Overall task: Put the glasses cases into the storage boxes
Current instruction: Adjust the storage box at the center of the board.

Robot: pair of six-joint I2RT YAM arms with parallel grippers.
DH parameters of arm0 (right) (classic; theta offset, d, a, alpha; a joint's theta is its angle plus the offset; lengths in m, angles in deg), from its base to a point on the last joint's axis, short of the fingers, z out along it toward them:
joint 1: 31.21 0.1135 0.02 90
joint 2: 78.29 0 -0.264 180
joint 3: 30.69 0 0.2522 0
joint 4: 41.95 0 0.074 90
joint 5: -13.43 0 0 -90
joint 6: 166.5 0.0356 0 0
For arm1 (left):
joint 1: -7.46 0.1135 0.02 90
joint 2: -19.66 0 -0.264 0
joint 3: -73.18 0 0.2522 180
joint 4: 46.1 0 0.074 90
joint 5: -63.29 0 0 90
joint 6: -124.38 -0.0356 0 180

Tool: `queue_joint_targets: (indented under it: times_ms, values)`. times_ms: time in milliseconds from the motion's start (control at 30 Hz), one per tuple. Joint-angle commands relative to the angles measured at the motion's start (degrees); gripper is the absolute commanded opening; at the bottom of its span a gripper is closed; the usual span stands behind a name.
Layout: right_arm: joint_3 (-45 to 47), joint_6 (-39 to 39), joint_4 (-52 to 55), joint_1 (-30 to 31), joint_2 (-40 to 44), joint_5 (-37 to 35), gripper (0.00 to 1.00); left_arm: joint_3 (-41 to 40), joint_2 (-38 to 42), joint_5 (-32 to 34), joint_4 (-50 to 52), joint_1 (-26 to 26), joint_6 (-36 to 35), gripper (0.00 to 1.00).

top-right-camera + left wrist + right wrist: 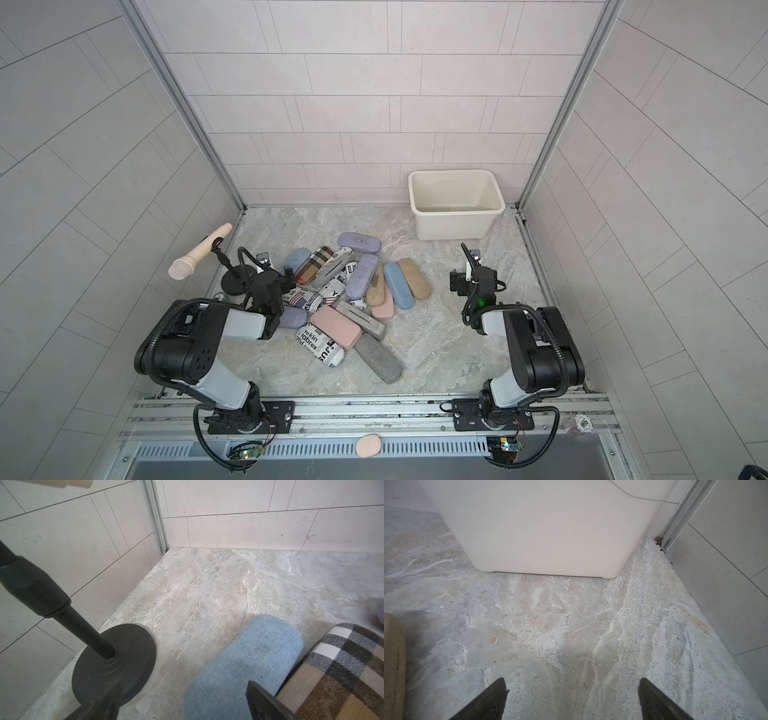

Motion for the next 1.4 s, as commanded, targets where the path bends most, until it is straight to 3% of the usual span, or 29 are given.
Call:
queue_joint_targets:
  times_ms: [0,533,600,733,1267,1367]
  values:
    - [-0.2,0.2,0.4,0.1,0.3,-0.5,1.00,0.2,0.2,0.1,-0.1,0.4,0.4,1.00]
    - [-0.1,0.2,0.4,0.1,0.3,-0.4,1.00,-0.1,0.4,0.1,-0.6,0.3,0.4,1.00]
    - [-0.1,0.2,0.3,0.1,0.3,-0.5,1.00,0.3,0.8,-10.0,0.8,0.5,-2.8,1.00]
    - [-0.2,0.2,0.4,0.1,0.3,-0.5,1.00,-1.1,0.9,-13.7,-1.8,0.5,-4.5,1.00]
    - [-0.2,0.2,0.4,0.1,0.3,-0.5,1.00,-0.8,0.8,-13.4,-1.3,0.6,-4.2,1.00]
    - [0.0,0.2,0.2,0.2,0.6,-0.5,1.00,-0.3,1.1,-10.5,-0.1,0.6,-3.2,1.00]
